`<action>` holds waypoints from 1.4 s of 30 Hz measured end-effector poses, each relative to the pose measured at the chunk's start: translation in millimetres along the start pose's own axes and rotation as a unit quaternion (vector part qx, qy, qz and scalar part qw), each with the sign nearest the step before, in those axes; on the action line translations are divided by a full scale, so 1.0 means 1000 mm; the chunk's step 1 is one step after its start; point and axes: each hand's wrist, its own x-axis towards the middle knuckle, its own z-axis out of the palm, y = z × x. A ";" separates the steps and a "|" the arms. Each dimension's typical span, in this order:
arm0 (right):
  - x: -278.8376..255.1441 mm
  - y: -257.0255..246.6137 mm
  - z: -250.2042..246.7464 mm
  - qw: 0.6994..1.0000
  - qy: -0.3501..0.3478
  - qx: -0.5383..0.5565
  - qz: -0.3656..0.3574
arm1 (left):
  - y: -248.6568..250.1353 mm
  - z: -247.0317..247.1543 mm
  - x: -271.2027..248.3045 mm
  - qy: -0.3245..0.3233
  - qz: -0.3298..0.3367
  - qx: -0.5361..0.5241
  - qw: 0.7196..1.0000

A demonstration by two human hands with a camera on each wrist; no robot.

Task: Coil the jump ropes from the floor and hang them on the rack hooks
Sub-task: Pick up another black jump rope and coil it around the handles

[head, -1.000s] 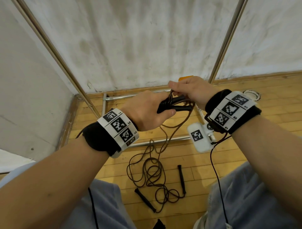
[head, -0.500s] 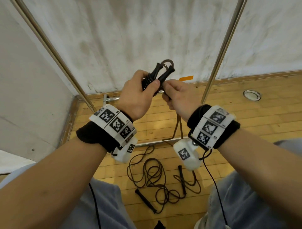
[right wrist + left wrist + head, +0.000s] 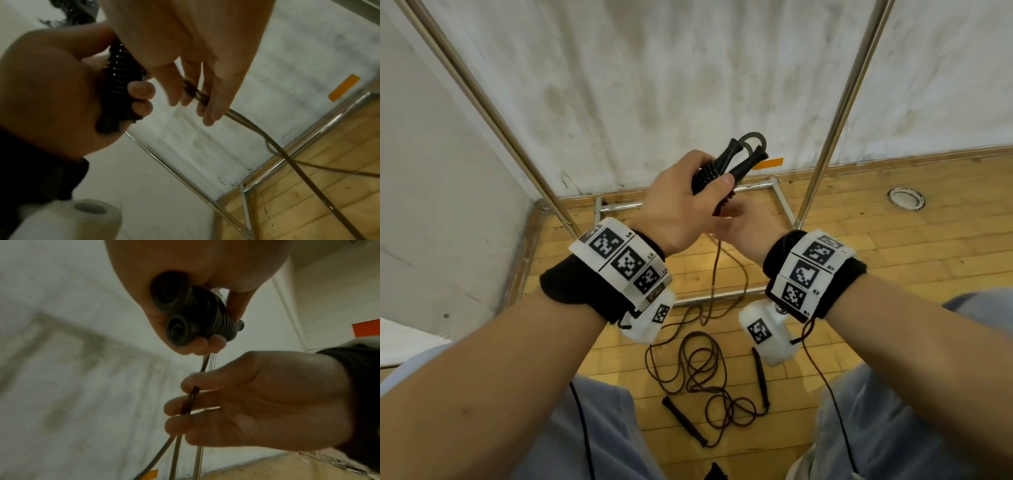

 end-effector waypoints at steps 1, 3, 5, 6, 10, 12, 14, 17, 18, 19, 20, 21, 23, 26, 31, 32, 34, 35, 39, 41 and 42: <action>-0.002 -0.001 0.002 1.000 -0.018 0.025 -0.006 | 0.001 -0.002 0.002 0.005 0.000 -0.008 1.000; -0.002 0.000 0.003 0.999 -0.031 0.027 -0.026 | 0.001 -0.007 0.005 0.019 -0.005 -0.029 0.999; 0.000 -0.001 0.000 0.998 -0.012 -0.026 -0.048 | -0.002 -0.013 0.008 0.034 -0.017 -0.046 0.998; 0.002 0.000 -0.001 0.997 0.003 -0.048 -0.056 | -0.004 -0.016 0.009 0.040 -0.022 -0.046 0.998; 0.006 0.001 -0.002 0.995 0.030 -0.066 -0.066 | -0.011 -0.024 0.011 0.047 -0.020 -0.014 0.999; 0.006 0.003 -0.001 0.994 0.043 -0.061 -0.081 | -0.015 -0.027 0.013 0.060 -0.022 0.006 0.998; 0.005 0.004 -0.002 0.989 0.067 -0.078 -0.110 | -0.021 -0.031 0.016 0.069 -0.030 0.044 0.996; 0.007 0.003 -0.007 0.982 0.089 -0.108 -0.128 | -0.033 -0.035 0.019 0.061 -0.038 0.111 0.991; 0.009 0.003 -0.009 0.981 0.092 -0.113 -0.127 | -0.035 -0.036 0.019 0.058 -0.036 0.124 0.990; 0.009 0.003 -0.011 0.981 0.094 -0.117 -0.124 | -0.037 -0.035 0.020 0.055 -0.031 0.133 0.989; 0.009 0.003 -0.012 0.981 0.093 -0.121 -0.122 | -0.038 -0.034 0.020 0.053 -0.025 0.140 0.988; 0.009 0.002 -0.012 0.981 0.091 -0.126 -0.119 | -0.039 -0.033 0.020 0.051 -0.020 0.143 0.988; 0.007 0.001 -0.011 0.979 0.077 -0.146 -0.117 | -0.041 -0.032 0.020 0.046 -0.016 0.149 0.988; 0.004 -0.003 -0.012 0.973 0.056 -0.189 -0.119 | -0.045 -0.030 0.019 0.025 -0.018 0.205 0.978; -0.001 -0.010 -0.011 0.959 0.021 -0.246 -0.139 | -0.048 -0.021 0.019 0.001 -0.026 0.285 0.958; -0.002 -0.011 -0.012 0.957 0.008 -0.254 -0.142 | -0.049 -0.020 0.019 -0.005 -0.034 0.294 0.955; -0.003 -0.012 -0.017 0.952 -0.017 -0.269 -0.147 | -0.052 -0.020 0.019 -0.021 -0.060 0.309 0.949; -0.004 -0.013 -0.019 0.950 -0.026 -0.274 -0.150 | -0.053 -0.020 0.020 -0.028 -0.073 0.312 0.947; -0.007 -0.014 -0.025 0.939 -0.006 -0.287 -0.190 | -0.050 -0.013 0.018 -0.071 -0.068 0.319 0.943; -0.005 -0.015 -0.027 0.930 0.026 -0.301 -0.208 | -0.046 -0.003 0.014 -0.110 -0.054 0.319 0.940; -0.004 -0.015 -0.028 0.926 0.042 -0.308 -0.213 | -0.044 0.002 0.012 -0.126 -0.045 0.320 0.938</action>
